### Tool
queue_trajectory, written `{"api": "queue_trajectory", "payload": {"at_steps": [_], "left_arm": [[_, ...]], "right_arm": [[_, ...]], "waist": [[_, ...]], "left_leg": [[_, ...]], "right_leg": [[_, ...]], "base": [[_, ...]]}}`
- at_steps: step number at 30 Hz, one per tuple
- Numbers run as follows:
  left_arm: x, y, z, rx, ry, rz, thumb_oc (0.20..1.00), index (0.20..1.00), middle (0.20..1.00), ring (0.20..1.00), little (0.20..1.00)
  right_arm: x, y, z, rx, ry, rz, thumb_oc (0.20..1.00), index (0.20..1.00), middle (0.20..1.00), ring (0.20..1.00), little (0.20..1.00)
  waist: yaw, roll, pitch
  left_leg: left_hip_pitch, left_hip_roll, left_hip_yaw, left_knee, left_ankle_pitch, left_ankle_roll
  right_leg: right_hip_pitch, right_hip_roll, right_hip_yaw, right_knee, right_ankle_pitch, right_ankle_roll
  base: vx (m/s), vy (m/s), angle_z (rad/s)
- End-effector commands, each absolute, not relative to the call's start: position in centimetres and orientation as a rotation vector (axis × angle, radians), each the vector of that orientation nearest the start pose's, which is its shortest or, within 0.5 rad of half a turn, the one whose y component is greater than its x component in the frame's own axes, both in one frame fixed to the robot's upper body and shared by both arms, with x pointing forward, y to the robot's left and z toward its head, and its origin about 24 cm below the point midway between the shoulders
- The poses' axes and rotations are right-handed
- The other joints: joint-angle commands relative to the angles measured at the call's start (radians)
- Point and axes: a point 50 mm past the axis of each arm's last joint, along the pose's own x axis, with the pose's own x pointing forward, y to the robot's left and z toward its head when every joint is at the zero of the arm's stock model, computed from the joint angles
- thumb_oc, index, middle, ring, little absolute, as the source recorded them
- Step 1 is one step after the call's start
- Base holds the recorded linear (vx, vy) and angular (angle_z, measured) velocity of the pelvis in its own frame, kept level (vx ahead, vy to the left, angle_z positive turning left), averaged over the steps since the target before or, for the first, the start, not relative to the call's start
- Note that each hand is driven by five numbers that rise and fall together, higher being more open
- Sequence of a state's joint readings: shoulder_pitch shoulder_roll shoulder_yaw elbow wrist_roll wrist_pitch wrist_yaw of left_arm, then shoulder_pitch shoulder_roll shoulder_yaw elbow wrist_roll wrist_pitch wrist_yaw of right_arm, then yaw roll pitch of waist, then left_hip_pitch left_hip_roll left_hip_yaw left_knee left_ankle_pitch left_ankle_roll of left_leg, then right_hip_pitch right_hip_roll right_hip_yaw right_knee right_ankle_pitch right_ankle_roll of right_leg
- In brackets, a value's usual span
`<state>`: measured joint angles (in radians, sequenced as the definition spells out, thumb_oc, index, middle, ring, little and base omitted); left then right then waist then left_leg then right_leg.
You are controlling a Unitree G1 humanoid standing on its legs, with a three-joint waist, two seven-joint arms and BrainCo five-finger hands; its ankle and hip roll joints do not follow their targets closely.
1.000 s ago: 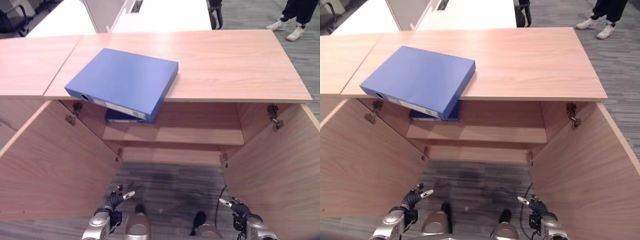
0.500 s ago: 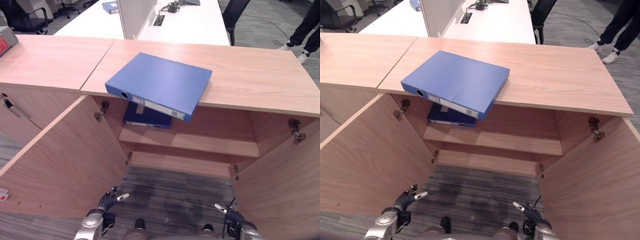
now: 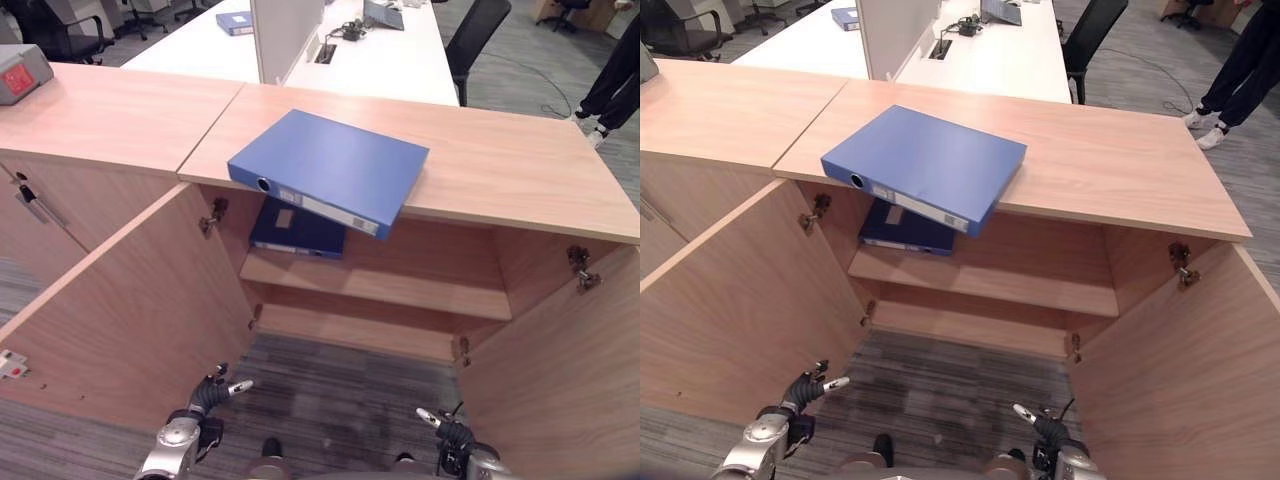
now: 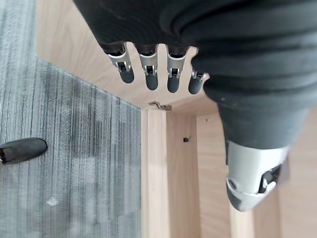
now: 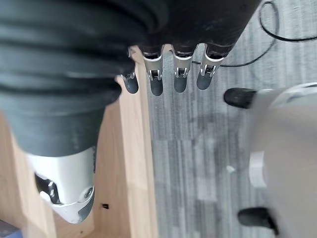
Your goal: Put the empty folder in the office cabinet
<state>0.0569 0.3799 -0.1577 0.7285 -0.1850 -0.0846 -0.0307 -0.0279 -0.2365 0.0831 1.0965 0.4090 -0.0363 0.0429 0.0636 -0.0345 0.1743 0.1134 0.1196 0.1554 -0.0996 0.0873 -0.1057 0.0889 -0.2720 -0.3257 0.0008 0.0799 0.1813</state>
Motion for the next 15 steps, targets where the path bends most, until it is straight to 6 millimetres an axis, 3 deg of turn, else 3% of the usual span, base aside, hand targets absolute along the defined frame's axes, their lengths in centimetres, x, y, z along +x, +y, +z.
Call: {"api": "queue_trajectory", "payload": {"at_steps": [1, 4, 5, 7, 8, 9, 12, 15], "left_arm": [[21.3, 24.1, -5.9, 0.346, 0.463, -0.009, 1.000, 1.000, 1.000, 1.000, 1.000], [22.5, 24.6, -2.9, 0.483, 0.306, 0.044, 1.000, 1.000, 1.000, 1.000, 1.000], [22.4, 24.6, -2.9, 0.485, 0.307, 0.045, 1.000, 1.000, 1.000, 1.000, 1.000], [23.5, 24.8, 0.8, 0.659, 0.096, 0.101, 1.000, 1.000, 1.000, 1.000, 1.000], [23.4, 24.8, 0.8, 0.663, 0.096, 0.102, 1.000, 1.000, 1.000, 1.000, 1.000], [23.8, 24.9, 3.1, 0.770, -0.033, 0.170, 1.000, 1.000, 1.000, 1.000, 1.000], [24.3, 24.2, 6.4, 0.889, -0.238, 0.216, 1.000, 1.000, 1.000, 1.000, 1.000], [24.4, 24.0, 7.9, 0.943, -0.316, 0.226, 1.000, 1.000, 1.000, 1.000, 1.000]], "right_arm": [[15.0, -24.0, -13.5, 0.080, 0.924, -0.225, 1.000, 1.000, 1.000, 1.000, 1.000], [14.4, -24.1, -13.7, 0.084, 0.924, -0.254, 1.000, 1.000, 1.000, 1.000, 1.000], [14.4, -24.1, -13.7, 0.084, 0.924, -0.254, 1.000, 1.000, 1.000, 1.000, 1.000], [13.8, -23.7, -14.0, 0.092, 0.920, -0.282, 1.000, 1.000, 1.000, 1.000, 1.000], [13.8, -23.7, -14.0, 0.092, 0.920, -0.281, 1.000, 1.000, 1.000, 1.000, 1.000], [13.2, -23.4, -14.3, 0.084, 0.929, -0.289, 1.000, 1.000, 1.000, 1.000, 1.000], [12.1, -22.9, -14.8, 0.086, 0.963, -0.280, 1.000, 1.000, 1.000, 1.000, 1.000], [11.8, -22.6, -15.0, 0.096, 0.976, -0.276, 1.000, 1.000, 1.000, 1.000, 1.000]], "waist": [[0.018, 0.035, 0.010], [0.034, 0.023, 0.002], [0.032, 0.022, 0.002], [0.047, 0.009, -0.003], [0.046, 0.008, -0.003], [0.049, 0.001, -0.005], [0.044, -0.005, -0.012], [0.039, -0.005, -0.013]], "left_leg": [[0.012, -0.044, 0.023, 0.020, -0.124, 0.029], [0.013, -0.041, 0.012, 0.019, -0.124, 0.019], [0.014, -0.041, 0.011, 0.019, -0.124, 0.019], [0.014, -0.033, 0.004, 0.016, -0.123, 0.006], [0.015, -0.033, 0.003, 0.017, -0.123, 0.006], [0.018, -0.026, 0.001, 0.016, -0.124, -0.002], [0.030, -0.016, 0.004, 0.013, -0.128, -0.013], [0.037, -0.012, 0.007, 0.012, -0.130, -0.017]], "right_leg": [[-0.007, -0.006, 0.009, 0.062, -0.083, 0.041], [0.028, -0.010, -0.016, 0.022, -0.077, 0.044], [0.030, -0.010, -0.018, 0.020, -0.076, 0.044], [0.057, -0.006, -0.042, -0.009, -0.075, 0.048], [0.059, -0.005, -0.043, -0.011, -0.075, 0.048], [0.069, 0.000, -0.053, -0.022, -0.075, 0.049], [0.088, 0.007, -0.062, -0.041, -0.077, 0.049], [0.097, 0.010, -0.061, -0.051, -0.077, 0.049]], "base": [[0.01, -0.101, 0.06], [0.03, -0.091, 0.12], [0.03, -0.084, 0.17], [0.03, -0.121, 0.11], [0.03, -0.147, 0.06], [0.02, -0.093, 0.06], [0.03, -0.109, 0.11], [0.01, -0.024, 0.04]]}}
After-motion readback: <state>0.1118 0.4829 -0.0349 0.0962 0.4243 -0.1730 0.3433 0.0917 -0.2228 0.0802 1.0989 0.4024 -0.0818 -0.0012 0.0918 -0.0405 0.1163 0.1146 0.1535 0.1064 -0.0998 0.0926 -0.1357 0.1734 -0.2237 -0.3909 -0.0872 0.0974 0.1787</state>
